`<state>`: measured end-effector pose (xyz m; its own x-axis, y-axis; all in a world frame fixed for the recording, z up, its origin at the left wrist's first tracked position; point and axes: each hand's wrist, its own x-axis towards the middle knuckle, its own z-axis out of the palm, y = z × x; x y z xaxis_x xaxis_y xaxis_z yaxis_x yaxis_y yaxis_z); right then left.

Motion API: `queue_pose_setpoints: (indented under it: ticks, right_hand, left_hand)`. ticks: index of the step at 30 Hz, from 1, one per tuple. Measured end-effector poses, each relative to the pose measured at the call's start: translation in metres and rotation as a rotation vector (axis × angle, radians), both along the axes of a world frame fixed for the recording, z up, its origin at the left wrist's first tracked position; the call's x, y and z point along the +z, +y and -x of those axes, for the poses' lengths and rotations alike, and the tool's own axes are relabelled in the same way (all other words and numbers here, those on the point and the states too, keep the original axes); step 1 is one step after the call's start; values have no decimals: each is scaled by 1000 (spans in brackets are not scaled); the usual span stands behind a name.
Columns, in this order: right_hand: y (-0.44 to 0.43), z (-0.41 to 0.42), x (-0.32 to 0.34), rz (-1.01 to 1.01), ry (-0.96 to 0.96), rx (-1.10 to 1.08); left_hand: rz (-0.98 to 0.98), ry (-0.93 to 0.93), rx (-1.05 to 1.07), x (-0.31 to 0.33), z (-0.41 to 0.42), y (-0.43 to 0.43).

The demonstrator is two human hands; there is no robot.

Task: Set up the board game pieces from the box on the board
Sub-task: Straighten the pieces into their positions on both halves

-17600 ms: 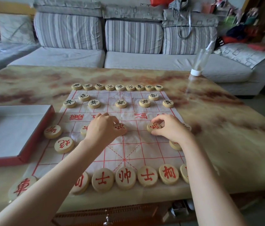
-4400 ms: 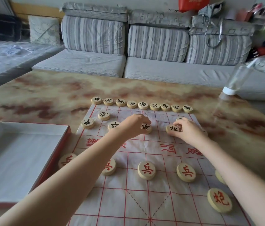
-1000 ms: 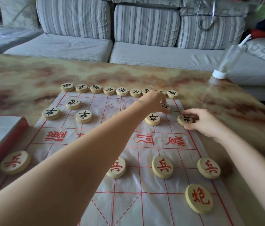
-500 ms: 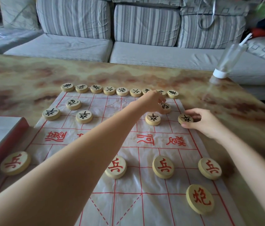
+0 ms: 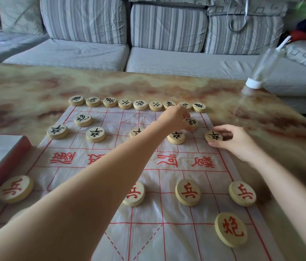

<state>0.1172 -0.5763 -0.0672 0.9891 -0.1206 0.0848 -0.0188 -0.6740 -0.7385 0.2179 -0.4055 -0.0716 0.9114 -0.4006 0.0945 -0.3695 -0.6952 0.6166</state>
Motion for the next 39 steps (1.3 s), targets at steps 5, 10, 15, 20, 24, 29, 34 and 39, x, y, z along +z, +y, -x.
queue_pose_setpoints:
  ticks: [5,10,15,20,24,29,34,39]
  right_hand:
    - [-1,-1,-2,12,-11,-2]
    - [-1,0,-2,-1,-7,2]
    - [-1,-2,-4,9,1,3]
    - [-1,-1,-4,-6,4,2]
    - [-1,0,-2,-6,12,3]
    - [0,4,-1,-21,21,6]
    - [2,5,2,-24,57,4]
    - [7,5,12,-7,51,-24]
  left_hand:
    - [-18,7,0,2,2,0]
    - [-36,25,-11,5,4,0]
    - [-68,48,-30,11,7,2]
    - [-15,48,-22,16,10,7]
    - [26,30,-11,27,15,18]
    - [38,-1,3,29,19,35]
    - [70,11,58,28,22,56]
    - [118,-27,87,40,25,87]
